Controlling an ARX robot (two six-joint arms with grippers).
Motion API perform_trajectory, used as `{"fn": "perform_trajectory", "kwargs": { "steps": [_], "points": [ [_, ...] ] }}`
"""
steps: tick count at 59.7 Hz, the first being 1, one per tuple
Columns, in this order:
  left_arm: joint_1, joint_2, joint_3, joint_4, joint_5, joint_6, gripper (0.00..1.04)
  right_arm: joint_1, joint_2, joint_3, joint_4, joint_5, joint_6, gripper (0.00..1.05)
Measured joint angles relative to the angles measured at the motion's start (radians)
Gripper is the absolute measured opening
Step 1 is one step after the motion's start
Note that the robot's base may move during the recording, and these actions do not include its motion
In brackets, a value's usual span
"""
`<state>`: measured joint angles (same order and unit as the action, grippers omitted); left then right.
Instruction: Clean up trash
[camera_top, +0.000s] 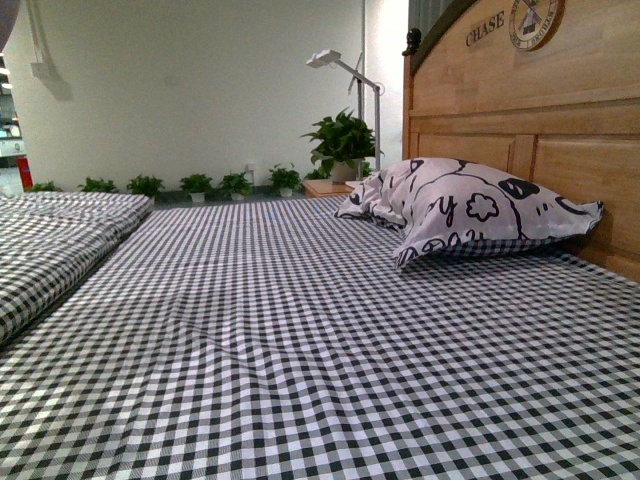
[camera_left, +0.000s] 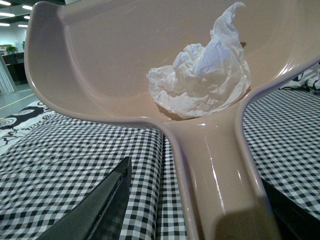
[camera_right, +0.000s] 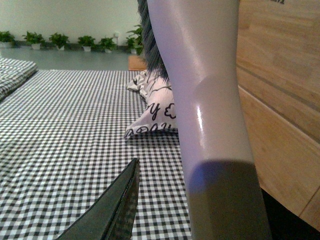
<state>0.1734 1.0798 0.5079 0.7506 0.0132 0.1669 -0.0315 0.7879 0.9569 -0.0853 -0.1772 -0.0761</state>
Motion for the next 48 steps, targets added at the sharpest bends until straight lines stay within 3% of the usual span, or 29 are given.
{"fn": "perform_trajectory", "kwargs": {
  "steps": [48],
  "points": [
    [-0.005,-0.005,-0.032,0.001,-0.010,-0.008,0.61,0.019,-0.011,-0.026,-0.016,0.039,0.031,0.47]
  ]
}}
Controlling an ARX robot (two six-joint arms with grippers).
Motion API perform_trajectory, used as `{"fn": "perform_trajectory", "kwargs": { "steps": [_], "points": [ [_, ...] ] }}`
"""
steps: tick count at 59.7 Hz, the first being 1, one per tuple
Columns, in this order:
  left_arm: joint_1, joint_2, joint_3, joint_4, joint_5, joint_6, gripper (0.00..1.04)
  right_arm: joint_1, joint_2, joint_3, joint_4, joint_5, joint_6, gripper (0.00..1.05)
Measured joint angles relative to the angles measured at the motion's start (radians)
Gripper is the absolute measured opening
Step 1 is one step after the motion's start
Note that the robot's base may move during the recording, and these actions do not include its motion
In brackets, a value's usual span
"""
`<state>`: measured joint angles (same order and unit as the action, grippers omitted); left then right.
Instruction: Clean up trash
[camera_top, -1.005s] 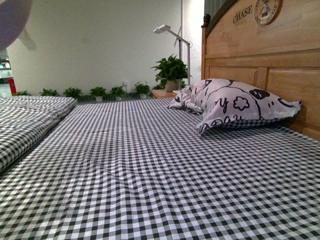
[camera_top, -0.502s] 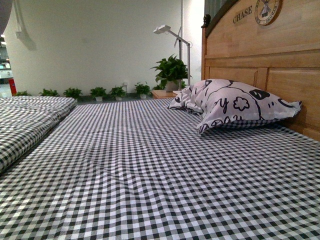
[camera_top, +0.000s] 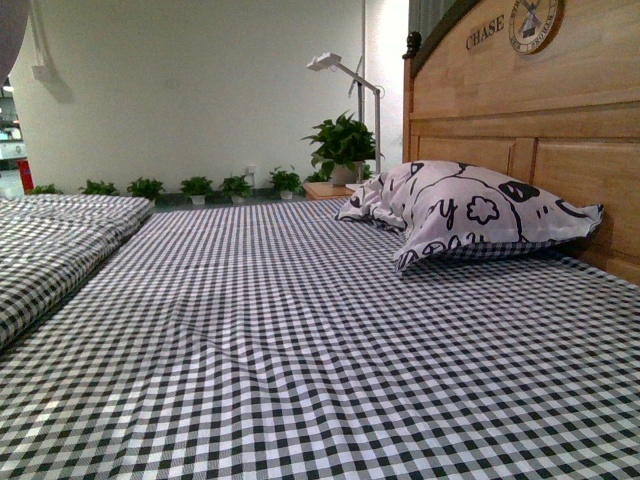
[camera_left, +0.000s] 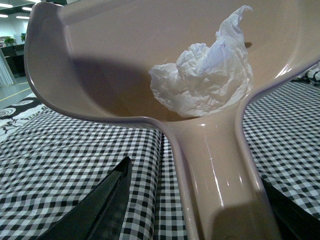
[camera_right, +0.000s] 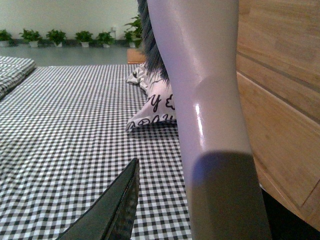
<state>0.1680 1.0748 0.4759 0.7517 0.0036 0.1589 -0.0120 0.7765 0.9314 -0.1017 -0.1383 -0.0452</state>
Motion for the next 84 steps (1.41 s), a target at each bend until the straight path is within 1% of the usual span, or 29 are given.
{"fn": "perform_trajectory", "kwargs": {
  "steps": [84],
  "points": [
    [0.000,0.000,0.000,0.000,0.000,0.000,0.61,0.001,0.000,0.000,0.000,0.000,0.001,0.47]
  ]
}}
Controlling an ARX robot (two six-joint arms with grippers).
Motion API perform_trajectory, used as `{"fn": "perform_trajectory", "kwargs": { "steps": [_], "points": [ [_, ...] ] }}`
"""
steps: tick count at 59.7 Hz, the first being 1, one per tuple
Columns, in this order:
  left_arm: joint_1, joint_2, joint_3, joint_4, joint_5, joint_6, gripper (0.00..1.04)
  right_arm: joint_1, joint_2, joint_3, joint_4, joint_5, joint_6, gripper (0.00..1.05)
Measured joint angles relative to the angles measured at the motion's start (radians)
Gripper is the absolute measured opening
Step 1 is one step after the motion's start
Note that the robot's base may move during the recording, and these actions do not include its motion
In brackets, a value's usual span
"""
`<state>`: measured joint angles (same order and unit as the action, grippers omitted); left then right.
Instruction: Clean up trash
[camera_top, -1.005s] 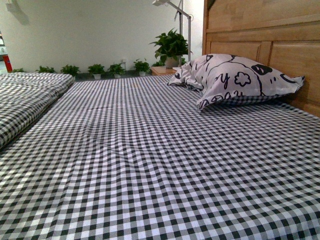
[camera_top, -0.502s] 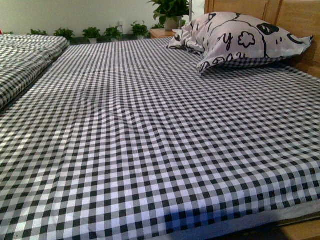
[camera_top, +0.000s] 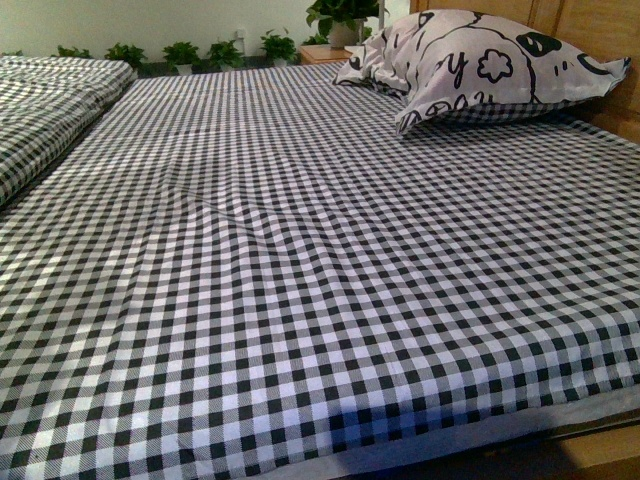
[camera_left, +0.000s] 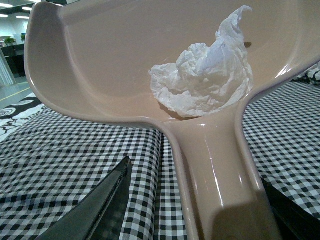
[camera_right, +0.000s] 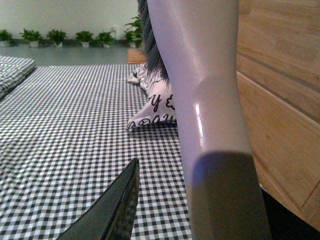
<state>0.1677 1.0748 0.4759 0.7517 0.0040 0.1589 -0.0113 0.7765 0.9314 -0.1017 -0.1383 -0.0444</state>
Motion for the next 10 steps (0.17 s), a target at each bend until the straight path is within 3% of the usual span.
{"fn": "perform_trajectory", "kwargs": {
  "steps": [10],
  "points": [
    [0.000,0.000,0.000,0.000,0.000,0.000,0.61,0.000,0.000,0.000,0.000,0.000,0.000,0.47]
  ]
}}
